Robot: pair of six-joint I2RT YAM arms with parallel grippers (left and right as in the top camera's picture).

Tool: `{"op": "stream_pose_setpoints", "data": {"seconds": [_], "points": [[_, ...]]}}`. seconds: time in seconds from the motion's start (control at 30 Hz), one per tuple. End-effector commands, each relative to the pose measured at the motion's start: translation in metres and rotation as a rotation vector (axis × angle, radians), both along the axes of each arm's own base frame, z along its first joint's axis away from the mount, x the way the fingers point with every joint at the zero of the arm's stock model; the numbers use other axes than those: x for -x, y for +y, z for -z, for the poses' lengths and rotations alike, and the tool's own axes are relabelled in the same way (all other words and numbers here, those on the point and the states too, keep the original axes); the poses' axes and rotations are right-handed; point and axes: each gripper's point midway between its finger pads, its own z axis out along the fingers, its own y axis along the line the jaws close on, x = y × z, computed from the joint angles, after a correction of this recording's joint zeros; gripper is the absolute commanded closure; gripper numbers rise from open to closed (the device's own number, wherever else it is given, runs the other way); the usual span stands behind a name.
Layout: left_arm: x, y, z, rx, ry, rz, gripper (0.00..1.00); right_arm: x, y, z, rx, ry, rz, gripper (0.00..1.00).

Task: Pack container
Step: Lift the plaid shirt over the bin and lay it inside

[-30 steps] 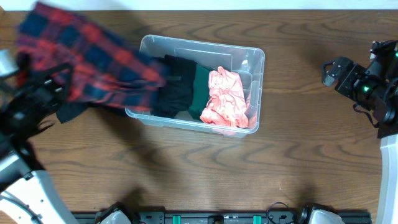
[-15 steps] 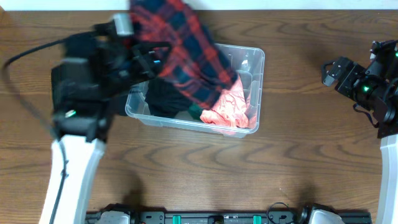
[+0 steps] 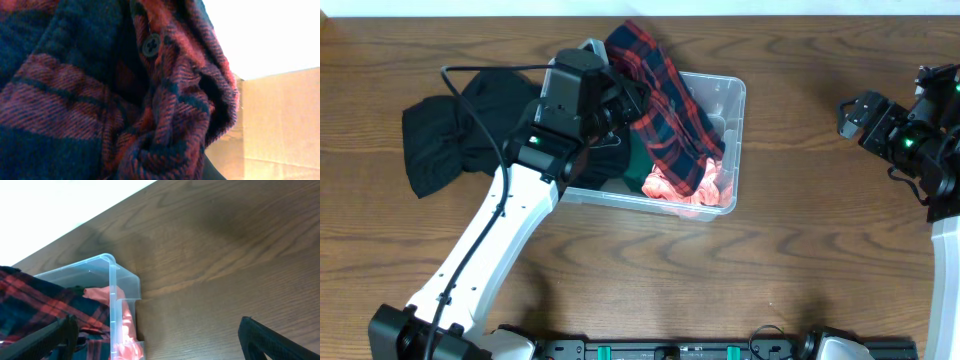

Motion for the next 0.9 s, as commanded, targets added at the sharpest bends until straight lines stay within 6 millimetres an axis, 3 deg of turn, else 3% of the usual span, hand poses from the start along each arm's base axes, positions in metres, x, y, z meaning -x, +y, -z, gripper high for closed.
{"op": "stream_pose_setpoints", "data": {"seconds": [0.0, 0.1, 0.13, 0.23, 0.33, 0.53, 0.6, 0.67, 0.73, 0.87], "points": [[-0.005, 0.014, 0.011, -0.042, 0.016, -0.086, 0.94, 0.001, -0.002, -0.002, -0.003, -0.005, 0.011, 0.01], [0.003, 0.029, 0.034, -0.142, 0.079, -0.109, 0.94, 0.001, -0.002, -0.002, -0.003, -0.005, 0.011, 0.01], [0.007, 0.037, 0.041, -0.193, 0.094, -0.12, 0.88, 0.001, -0.002, -0.002, -0.003, -0.005, 0.011, 0.01], [0.016, 0.055, 0.049, -0.299, 0.113, -0.115, 0.55, 0.001, -0.002, -0.002, -0.003, -0.005, 0.011, 0.01], [0.026, 0.074, 0.047, -0.372, 0.119, -0.086, 0.32, 0.001, -0.002, -0.002, -0.003, -0.005, 0.011, 0.01], [0.046, 0.135, 0.028, -0.485, 0.119, -0.167, 0.3, 0.001, -0.002, -0.002, -0.003, -0.005, 0.011, 0.01], [0.047, 0.145, 0.015, -0.494, 0.076, -0.174, 0.3, 0.001, -0.002, -0.002, -0.003, -0.005, 0.011, 0.01], [0.043, 0.145, 0.001, -0.504, 0.002, -0.142, 0.31, 0.001, -0.002, -0.002, -0.003, -0.005, 0.011, 0.01], [0.036, 0.136, -0.007, -0.513, -0.064, -0.089, 0.38, 0.001, -0.002, -0.002, -0.003, -0.005, 0.011, 0.01], [0.018, 0.117, 0.008, -0.555, -0.1, 0.024, 0.54, 0.001, -0.002, -0.002, -0.003, -0.005, 0.011, 0.01]]}}
